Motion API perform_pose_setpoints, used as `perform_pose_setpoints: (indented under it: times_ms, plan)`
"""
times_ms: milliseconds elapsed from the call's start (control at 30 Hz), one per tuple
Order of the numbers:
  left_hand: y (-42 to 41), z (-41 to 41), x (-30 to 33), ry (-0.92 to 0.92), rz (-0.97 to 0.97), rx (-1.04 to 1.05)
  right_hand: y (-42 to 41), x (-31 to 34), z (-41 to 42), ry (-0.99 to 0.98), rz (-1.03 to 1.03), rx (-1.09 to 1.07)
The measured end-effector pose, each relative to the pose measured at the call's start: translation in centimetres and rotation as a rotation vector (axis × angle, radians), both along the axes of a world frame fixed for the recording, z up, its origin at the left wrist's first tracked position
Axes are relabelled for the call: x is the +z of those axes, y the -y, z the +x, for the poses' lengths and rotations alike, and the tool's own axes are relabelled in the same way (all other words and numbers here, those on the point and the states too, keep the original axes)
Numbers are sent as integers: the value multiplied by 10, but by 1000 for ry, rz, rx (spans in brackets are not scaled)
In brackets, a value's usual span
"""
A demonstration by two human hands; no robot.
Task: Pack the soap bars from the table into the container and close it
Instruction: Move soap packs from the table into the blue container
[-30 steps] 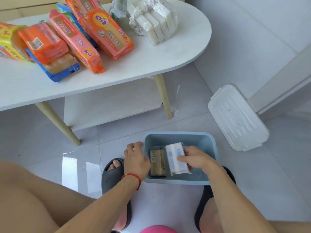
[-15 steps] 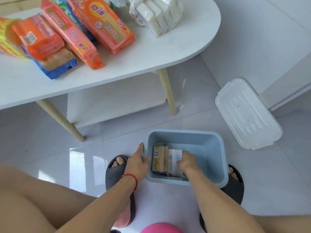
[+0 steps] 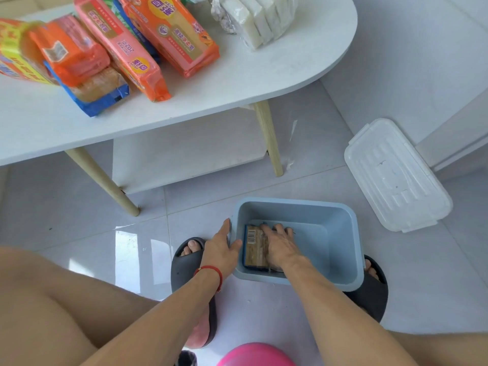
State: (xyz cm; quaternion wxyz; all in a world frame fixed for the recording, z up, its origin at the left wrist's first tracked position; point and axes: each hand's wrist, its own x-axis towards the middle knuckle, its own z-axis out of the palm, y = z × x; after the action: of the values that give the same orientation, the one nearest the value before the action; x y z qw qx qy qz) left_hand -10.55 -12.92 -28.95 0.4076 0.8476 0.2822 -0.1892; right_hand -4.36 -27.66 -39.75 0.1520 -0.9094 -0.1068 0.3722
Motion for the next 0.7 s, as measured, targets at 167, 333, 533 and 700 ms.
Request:
perform_pose_setpoints:
  times_ms: [167,333,533,700]
  plan:
    - [1,0,1,-5,-2,7,1,2,9,-43,7,7]
    - [0,0,-2,-21,8,5,13,16,14,-100,40,47]
    - [-2,5,20,50,218,-46,25,83,26,-64,104,-106]
    - [-18,31,102,558,296,20,-11,201,36,-141,458,-38]
